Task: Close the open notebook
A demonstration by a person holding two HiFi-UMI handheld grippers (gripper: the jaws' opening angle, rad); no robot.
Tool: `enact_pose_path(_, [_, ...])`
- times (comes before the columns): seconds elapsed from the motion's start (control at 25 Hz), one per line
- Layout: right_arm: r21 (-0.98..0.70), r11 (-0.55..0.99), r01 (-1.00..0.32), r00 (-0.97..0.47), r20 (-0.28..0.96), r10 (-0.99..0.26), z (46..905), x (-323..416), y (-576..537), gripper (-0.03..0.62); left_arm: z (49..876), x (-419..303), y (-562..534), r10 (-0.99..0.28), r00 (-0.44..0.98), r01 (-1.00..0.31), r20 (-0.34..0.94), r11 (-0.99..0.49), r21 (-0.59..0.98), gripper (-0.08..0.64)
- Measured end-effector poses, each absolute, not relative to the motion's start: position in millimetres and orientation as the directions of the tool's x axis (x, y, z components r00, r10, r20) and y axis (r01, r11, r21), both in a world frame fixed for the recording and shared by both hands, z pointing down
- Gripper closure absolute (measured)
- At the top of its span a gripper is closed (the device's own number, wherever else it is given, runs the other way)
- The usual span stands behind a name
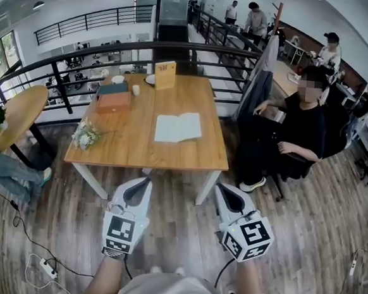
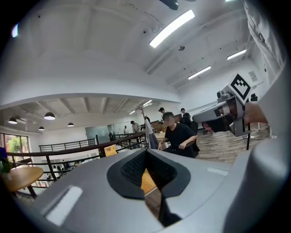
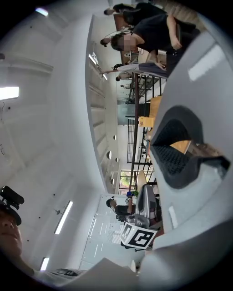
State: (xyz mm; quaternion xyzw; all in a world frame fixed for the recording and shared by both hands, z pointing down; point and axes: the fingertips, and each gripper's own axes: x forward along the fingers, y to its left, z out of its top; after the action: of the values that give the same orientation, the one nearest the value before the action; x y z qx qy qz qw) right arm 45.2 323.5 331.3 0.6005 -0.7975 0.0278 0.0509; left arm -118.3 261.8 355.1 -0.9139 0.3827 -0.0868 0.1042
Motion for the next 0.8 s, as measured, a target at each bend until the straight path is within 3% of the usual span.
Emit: enact_pose_path(0.8, [-0.011,0.331,-0.943,-0.330,0.128,-0.935,344.1,95.8,326.2,0.592,362.8,-74.8,276.5,-0.755,0.650,-0.716,0.084,-0.646,-0.263,0.554])
